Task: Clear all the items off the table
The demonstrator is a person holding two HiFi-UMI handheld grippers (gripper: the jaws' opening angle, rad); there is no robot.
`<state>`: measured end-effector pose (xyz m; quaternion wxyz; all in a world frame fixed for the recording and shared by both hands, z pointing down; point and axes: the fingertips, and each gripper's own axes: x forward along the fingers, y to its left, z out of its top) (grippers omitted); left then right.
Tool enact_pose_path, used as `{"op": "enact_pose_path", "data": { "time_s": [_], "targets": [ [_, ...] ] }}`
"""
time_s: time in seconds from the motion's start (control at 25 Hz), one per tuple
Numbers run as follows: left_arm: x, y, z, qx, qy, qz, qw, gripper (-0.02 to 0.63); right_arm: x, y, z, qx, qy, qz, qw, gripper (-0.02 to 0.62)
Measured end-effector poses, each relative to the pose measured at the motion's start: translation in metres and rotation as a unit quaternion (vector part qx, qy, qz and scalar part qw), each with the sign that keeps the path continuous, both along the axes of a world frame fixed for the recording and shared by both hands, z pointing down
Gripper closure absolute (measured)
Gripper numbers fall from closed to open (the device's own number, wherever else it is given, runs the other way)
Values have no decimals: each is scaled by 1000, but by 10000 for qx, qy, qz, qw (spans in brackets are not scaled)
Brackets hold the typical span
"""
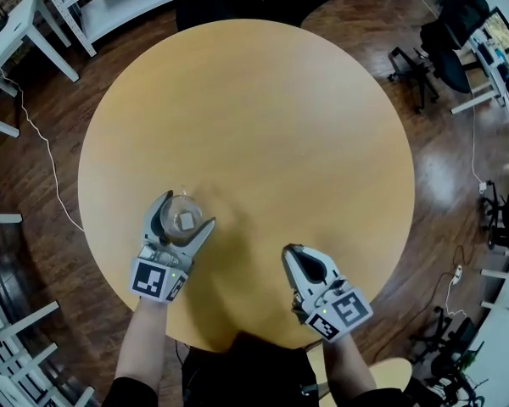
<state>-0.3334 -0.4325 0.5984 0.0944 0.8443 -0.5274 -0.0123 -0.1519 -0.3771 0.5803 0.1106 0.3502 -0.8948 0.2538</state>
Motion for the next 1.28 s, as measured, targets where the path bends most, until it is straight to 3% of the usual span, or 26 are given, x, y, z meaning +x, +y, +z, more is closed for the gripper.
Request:
{"op": "enact_pose_path", "data": {
  "time_s": [0.32,0.52,0.84,1.04,1.28],
  "targets": [
    [2,9,3,56,-104,105,9999,187,4,2,2,-58,3,92,9999,577],
    [0,12,6,342,-480,120,9982,187,-2,6,-1,-216,-308,199,9991,577],
    [-6,14,12,187,-675,113,9975,179,-12,16,-8,-88,-245,98,9996,592],
    [-9,20,3,116,-465,61,9988,166,-13,25,-15,-7,-216,58,9997,592],
    [-22,37,-20,127,-167,-18,9998,166,-13,35,-30,184,-175,360,9990,592]
  ]
}}
